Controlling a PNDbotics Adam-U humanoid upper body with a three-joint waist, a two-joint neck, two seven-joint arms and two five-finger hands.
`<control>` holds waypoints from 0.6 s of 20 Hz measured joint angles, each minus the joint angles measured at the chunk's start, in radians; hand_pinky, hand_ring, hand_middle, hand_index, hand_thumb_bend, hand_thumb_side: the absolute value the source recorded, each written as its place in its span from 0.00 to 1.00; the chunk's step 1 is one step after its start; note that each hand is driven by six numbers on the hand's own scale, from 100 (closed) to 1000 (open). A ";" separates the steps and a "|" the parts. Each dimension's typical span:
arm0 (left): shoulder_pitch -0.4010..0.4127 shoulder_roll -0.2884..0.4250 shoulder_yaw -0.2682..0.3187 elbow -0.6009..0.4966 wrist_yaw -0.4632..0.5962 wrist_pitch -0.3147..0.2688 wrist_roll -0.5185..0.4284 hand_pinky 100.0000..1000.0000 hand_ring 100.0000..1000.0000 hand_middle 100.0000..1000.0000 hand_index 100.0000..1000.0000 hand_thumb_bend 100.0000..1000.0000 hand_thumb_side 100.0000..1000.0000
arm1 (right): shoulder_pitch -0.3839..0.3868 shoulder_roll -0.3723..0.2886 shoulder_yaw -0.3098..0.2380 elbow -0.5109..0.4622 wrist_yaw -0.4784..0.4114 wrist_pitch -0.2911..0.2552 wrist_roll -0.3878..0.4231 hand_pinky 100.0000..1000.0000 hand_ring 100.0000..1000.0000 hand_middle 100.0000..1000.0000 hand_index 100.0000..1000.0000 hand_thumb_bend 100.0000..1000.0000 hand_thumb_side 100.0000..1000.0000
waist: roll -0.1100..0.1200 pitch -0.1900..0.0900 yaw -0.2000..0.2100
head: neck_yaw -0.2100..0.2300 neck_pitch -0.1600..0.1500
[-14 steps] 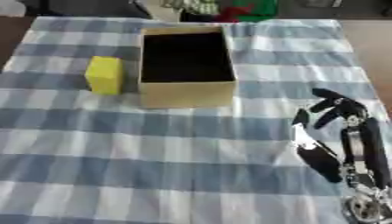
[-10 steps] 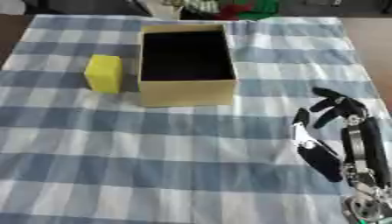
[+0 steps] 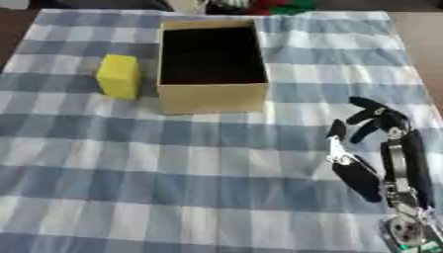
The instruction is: Pick up objects on the table and place them in the box.
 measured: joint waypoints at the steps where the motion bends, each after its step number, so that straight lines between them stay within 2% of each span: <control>1: 0.000 0.035 -0.001 0.000 -0.014 0.010 0.000 0.85 0.64 0.60 0.79 0.24 0.19 | 0.000 0.000 0.000 0.000 0.000 -0.002 -0.002 0.85 0.35 0.47 0.78 0.00 0.35 | 0.000 -0.003 0.001 | -0.006 0.006; 5: 0.000 0.142 -0.013 0.000 -0.050 0.060 -0.010 0.84 0.64 0.60 0.79 0.23 0.21 | 0.000 0.001 -0.001 0.000 -0.007 -0.006 -0.006 0.86 0.35 0.47 0.78 0.00 0.35 | 0.000 -0.010 -0.004 | -0.034 0.017; 12: -0.015 0.254 -0.033 0.012 -0.061 0.137 -0.084 0.83 0.65 0.61 0.80 0.24 0.21 | 0.002 0.001 -0.013 0.000 -0.016 -0.025 0.002 0.85 0.35 0.47 0.78 0.00 0.36 | 0.000 -0.025 -0.019 | -0.061 0.017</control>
